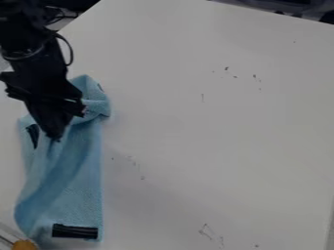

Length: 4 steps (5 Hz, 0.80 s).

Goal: Fold the cloth from left to right

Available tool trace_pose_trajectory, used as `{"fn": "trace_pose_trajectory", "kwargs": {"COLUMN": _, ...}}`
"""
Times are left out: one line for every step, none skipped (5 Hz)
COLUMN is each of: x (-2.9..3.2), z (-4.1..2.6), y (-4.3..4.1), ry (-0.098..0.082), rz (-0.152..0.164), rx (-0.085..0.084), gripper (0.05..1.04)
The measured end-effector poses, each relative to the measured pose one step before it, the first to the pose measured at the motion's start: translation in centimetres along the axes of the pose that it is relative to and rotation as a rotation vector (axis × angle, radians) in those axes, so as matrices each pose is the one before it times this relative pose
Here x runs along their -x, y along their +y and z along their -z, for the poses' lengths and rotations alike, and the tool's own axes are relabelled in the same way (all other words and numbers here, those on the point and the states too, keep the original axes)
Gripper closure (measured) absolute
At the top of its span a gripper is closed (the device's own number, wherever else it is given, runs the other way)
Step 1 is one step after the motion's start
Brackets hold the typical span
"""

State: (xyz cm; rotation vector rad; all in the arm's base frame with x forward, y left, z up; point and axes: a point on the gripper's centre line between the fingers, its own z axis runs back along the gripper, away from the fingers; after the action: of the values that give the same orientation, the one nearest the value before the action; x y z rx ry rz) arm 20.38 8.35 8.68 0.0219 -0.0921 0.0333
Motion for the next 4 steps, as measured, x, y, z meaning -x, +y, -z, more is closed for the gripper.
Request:
{"fn": "trace_pose_trajectory", "kwargs": {"x": -0.98, "z": 0.005, "y": -5.131, "ry": 0.0067, "rz": 0.124, "rx": 0.0255, "gripper": 1.022}}
{"fn": "trace_pose_trajectory", "kwargs": {"x": -0.73, "z": 0.163, "y": -4.009, "ry": 0.0054, "rz": 0.0811, "rx": 0.02, "gripper": 1.022}}
{"fn": "trace_pose_trajectory", "kwargs": {"x": -1.036, "z": 0.696, "y": -2.409, "ry": 0.0192, "rz": 0.0542, "rx": 0.0123, "gripper": 1.022}}
{"fn": "trace_pose_trajectory", "kwargs": {"x": -1.748, "z": 0.632, "y": -1.934, "ry": 0.0151, "rz": 0.0468, "rx": 0.008, "gripper": 1.022}}
